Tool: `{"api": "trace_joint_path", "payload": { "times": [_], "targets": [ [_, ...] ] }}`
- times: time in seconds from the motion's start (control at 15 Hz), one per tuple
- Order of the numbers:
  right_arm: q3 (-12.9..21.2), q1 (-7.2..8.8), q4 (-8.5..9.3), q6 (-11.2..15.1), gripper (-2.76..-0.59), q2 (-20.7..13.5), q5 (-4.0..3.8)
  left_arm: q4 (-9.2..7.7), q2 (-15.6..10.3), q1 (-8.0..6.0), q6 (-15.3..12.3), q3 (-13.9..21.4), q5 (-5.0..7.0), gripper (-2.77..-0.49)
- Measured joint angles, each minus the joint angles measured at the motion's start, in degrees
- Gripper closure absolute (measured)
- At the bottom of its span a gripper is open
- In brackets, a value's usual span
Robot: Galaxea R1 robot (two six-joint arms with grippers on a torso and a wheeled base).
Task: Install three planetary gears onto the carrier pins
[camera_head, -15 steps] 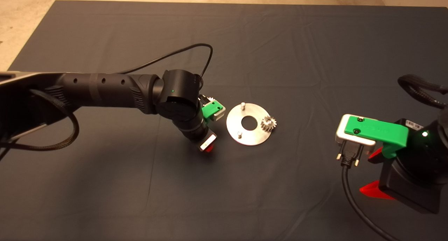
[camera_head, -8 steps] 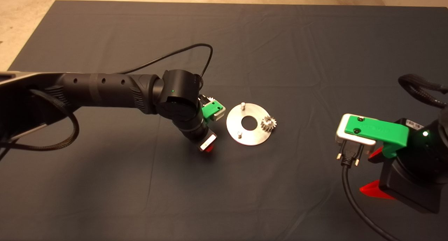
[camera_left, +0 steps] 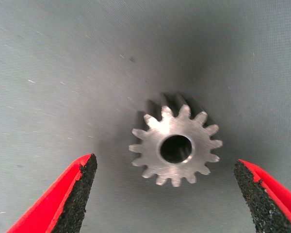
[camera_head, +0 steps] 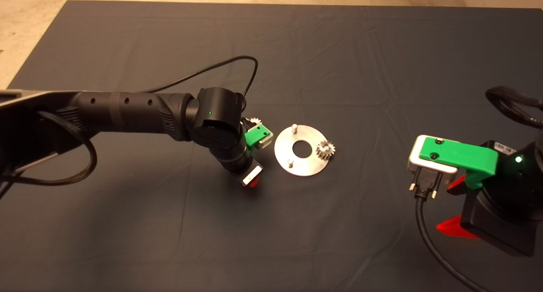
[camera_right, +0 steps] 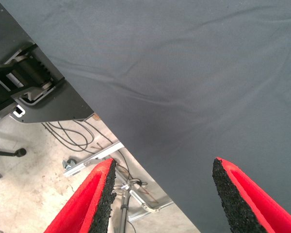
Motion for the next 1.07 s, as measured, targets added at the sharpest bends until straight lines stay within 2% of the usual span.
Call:
{"api": "trace_joint_path", "payload": {
  "times": [0.67,0.73,1.0,1.07],
  "targets": [
    [0.0,0.02,0.0,0.0,-1.47,0.0,0.0,0.0,0.0,0.05,0.0,0.0,-0.03,-2.02],
    [0.0,0.02,0.0,0.0,-1.47,0.0,0.0,0.0,0.0,0.06,0.0,0.0,-0.03,-1.96],
    [0.0,0.05,0.0,0.0,-1.47,0.0,0.0,0.0,0.0,0.06,-0.01,-0.11,-0.04,-1.94],
    [0.0,0.2,0.0,0.0,-1.47,0.0,0.0,0.0,0.0,0.05,-0.05,-0.22,-0.02,-1.83]
  ]
}}
